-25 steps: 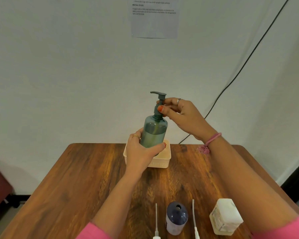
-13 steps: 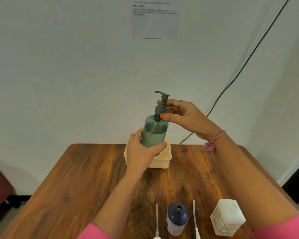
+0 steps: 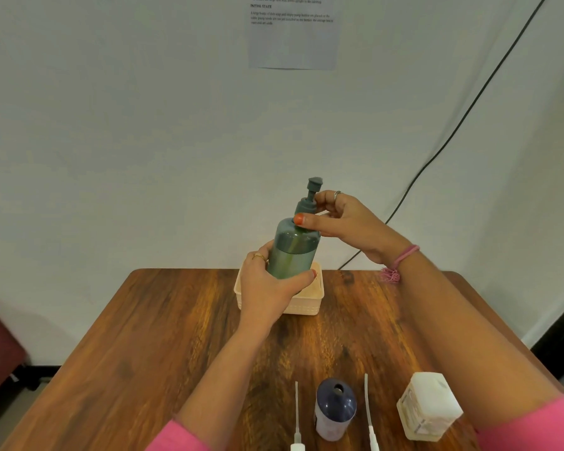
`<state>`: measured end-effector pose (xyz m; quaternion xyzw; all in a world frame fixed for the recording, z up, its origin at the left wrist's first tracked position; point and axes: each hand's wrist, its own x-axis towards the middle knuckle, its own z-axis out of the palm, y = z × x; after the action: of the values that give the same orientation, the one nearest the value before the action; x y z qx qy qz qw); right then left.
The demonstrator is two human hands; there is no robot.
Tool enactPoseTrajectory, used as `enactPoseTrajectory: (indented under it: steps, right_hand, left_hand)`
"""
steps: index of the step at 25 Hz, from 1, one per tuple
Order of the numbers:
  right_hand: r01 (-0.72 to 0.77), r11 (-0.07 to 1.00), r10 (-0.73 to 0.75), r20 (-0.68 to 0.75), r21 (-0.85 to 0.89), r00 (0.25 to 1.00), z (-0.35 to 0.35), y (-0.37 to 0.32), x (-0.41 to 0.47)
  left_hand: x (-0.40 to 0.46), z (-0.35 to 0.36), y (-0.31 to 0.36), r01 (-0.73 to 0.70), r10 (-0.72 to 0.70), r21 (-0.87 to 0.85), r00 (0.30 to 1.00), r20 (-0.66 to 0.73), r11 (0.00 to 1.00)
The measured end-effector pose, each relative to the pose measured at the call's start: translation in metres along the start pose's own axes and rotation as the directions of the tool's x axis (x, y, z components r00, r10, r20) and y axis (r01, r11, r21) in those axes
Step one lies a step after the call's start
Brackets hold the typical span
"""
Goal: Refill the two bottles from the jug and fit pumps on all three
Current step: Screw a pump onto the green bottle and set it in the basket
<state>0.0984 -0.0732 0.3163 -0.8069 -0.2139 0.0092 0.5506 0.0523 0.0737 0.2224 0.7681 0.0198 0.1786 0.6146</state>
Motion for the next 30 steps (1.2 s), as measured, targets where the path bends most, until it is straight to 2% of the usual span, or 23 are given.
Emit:
enactPoseTrajectory:
  steps: [4,7,10,11,13,16,18,22,26,27,30]
  right_hand:
    - [0.017,0.999,-0.022,0.128,0.044,0.991,-0.006,-0.001,-0.005]
    - [0.047,0.994,-0.052,0.050,0.100,0.997,-0.001,0.003,-0.004]
    - [-0.006,0.990,0.020,-0.098,0.142,0.995,0.008,0.008,-0.001]
    - [-0.025,0.992,0.038,-0.105,0.125,0.994,0.010,0.010,-0.001]
    - [-0.040,0.992,0.044,-0.026,0.120,0.999,0.008,0.012,-0.002]
    - [-0.017,0.968,0.001,0.064,0.252,0.998,0.000,0.013,-0.006]
    - [0.015,0.954,-0.020,0.014,0.300,1.000,0.000,0.015,-0.006]
    - [-0.004,0.964,0.022,-0.065,0.265,0.998,0.007,0.016,0.001]
    - [-0.050,0.950,0.017,0.108,0.308,0.994,0.000,0.017,-0.002]
    - [-0.048,0.945,0.014,0.107,0.324,0.994,0.000,0.017,-0.002]
    - [-0.056,0.954,0.069,-0.034,0.293,0.997,0.010,0.017,0.001]
  left_hand:
    - [0.000,0.002,-0.001,0.003,-0.003,0.019,1.000,0.006,1.000]
    - [0.000,0.002,0.000,0.006,-0.006,0.022,1.000,0.000,1.000]
    - [-0.001,0.003,-0.001,-0.003,0.003,0.034,1.000,0.006,0.999]
    - [-0.001,0.004,-0.001,-0.005,0.005,0.038,1.000,0.010,0.999]
    - [-0.002,0.005,-0.002,0.000,0.000,0.038,1.000,0.014,0.999]
    - [-0.002,0.005,-0.003,0.006,-0.006,0.033,1.000,0.011,0.999]
    - [-0.001,0.005,-0.003,0.008,-0.008,0.024,1.000,0.010,1.000]
    - [-0.001,0.004,-0.002,0.001,-0.001,0.040,1.000,0.005,0.999]
    - [-0.002,0.003,-0.001,-0.001,0.001,0.025,1.000,0.002,1.000]
    - [-0.002,0.002,-0.001,-0.003,0.003,0.022,1.000,-0.001,1.000]
    - [-0.003,0.002,0.000,0.000,0.000,0.008,1.000,0.006,1.000]
